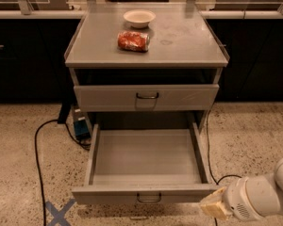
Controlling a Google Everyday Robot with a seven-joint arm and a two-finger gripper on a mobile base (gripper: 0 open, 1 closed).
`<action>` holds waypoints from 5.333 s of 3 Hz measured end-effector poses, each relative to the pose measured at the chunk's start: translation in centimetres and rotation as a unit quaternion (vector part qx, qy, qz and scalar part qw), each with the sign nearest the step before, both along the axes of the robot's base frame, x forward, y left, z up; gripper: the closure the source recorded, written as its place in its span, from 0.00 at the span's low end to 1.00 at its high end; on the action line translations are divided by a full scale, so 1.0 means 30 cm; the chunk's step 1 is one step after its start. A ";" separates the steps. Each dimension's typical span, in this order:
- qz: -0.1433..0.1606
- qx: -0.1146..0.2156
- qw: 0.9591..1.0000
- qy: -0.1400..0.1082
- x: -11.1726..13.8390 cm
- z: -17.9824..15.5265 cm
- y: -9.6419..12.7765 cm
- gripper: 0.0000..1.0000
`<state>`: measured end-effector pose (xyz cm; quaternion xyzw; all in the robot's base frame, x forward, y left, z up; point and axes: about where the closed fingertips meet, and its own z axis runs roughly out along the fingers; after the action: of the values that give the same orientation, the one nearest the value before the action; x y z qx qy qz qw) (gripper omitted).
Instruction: Close middle drawer
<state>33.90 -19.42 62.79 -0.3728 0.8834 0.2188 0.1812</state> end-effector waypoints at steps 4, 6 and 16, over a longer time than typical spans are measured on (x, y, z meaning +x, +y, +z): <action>0.019 0.058 0.998 0.008 -0.058 -0.326 0.169 1.00; 0.006 0.093 0.995 -0.027 0.108 -0.532 0.253 1.00; -0.017 0.098 0.991 -0.094 0.438 -0.745 0.247 1.00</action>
Offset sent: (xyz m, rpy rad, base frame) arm -0.0440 0.0731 -0.1170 0.1769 0.0621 0.0773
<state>47.03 -12.01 40.45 -0.3568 0.8430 0.2649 0.3030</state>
